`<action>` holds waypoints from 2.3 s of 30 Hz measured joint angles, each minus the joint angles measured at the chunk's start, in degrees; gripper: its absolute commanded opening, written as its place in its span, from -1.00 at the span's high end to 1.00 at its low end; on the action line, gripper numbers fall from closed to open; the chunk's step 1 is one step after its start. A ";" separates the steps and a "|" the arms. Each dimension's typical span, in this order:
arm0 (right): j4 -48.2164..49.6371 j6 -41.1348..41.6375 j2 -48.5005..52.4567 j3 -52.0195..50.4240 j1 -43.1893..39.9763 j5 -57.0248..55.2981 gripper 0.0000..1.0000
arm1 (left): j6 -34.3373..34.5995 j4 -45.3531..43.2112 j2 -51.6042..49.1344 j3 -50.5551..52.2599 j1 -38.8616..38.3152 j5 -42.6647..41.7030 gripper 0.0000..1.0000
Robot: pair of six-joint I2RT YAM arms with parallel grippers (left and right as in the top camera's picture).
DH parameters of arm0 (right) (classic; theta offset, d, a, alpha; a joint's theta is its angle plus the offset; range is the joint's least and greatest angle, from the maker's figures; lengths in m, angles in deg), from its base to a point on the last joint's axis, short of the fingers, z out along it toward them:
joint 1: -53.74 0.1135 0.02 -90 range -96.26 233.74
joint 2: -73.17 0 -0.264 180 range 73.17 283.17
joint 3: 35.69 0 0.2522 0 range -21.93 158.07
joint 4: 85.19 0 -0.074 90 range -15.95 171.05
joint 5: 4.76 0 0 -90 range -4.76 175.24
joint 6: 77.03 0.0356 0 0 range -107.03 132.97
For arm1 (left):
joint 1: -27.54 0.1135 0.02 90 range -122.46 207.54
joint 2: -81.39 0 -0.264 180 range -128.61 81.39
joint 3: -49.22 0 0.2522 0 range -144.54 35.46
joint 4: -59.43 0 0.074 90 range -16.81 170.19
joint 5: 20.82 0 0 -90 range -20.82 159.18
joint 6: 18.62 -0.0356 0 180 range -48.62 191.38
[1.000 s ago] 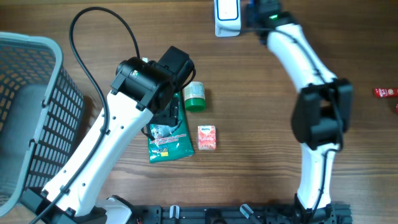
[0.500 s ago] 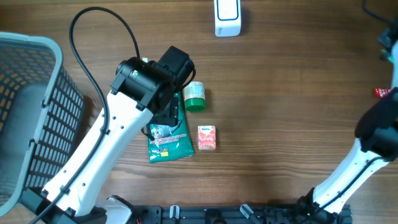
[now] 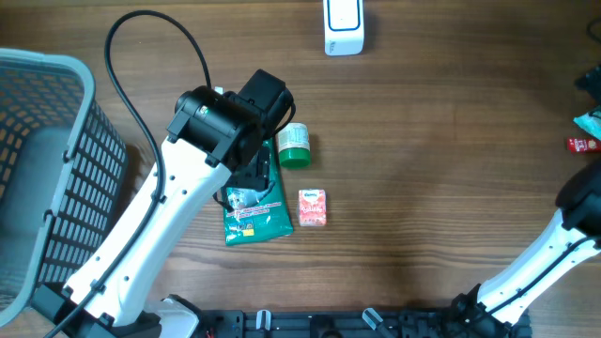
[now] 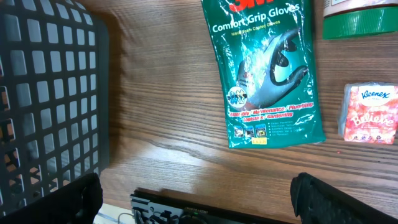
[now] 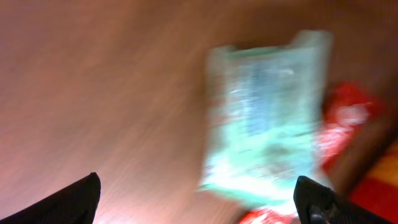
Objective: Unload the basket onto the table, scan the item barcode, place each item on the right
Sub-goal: 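Carry the wipes pack right and release it off the table edge area, then move the right gripper back over the red Kleenex pack, then grasp the Kleenex pack with the right gripper and lift it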
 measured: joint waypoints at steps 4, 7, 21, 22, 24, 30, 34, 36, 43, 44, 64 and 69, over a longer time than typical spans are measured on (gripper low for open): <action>-7.26 0.17 -6.08 0.04 2.25 15.67 -0.99 | 0.00 0.00 0.00 0.00 0.00 0.00 -1.00; -16.46 0.22 -8.81 0.11 6.32 27.45 -1.00 | 0.00 0.02 0.00 0.00 0.00 0.00 -1.00; -34.93 -6.99 -8.79 -0.02 41.79 36.57 -0.99 | -6.03 0.02 0.00 -0.02 0.00 5.29 -1.00; -34.60 -7.10 -8.79 -0.33 43.82 36.54 -0.99 | -7.58 0.02 0.00 -0.02 0.00 5.62 -1.00; -33.40 -7.15 -8.79 -2.21 47.45 36.39 -0.99 | -10.99 0.02 0.00 0.00 0.00 6.01 -1.00; -24.96 -5.35 -8.79 -13.64 49.92 36.63 -0.99 | -14.99 -6.54 0.00 0.04 0.31 6.32 -1.00; -22.45 -5.62 -8.79 -20.90 50.03 39.52 -0.98 | -16.15 -10.03 0.00 0.02 8.41 -1.29 -1.00; -22.43 -7.45 -8.79 -22.71 50.51 41.31 -0.75 | -17.31 -9.97 0.00 0.02 17.44 -7.58 -1.00; -16.00 -16.20 -8.79 -31.76 56.06 44.35 -0.40 | -18.73 -9.86 0.00 0.02 36.68 -24.55 -1.00; -14.78 -16.55 -8.79 -33.35 56.81 44.52 -0.40 | -18.75 -9.70 0.00 0.02 37.44 -25.40 -1.00; -9.27 0.33 -11.93 -43.36 56.94 39.93 0.90 | -18.78 -9.07 0.00 0.02 38.82 -29.07 -1.00; -13.35 13.62 -20.83 -42.91 48.33 25.53 0.54 | -18.78 -9.07 0.00 0.02 38.82 -29.07 -1.00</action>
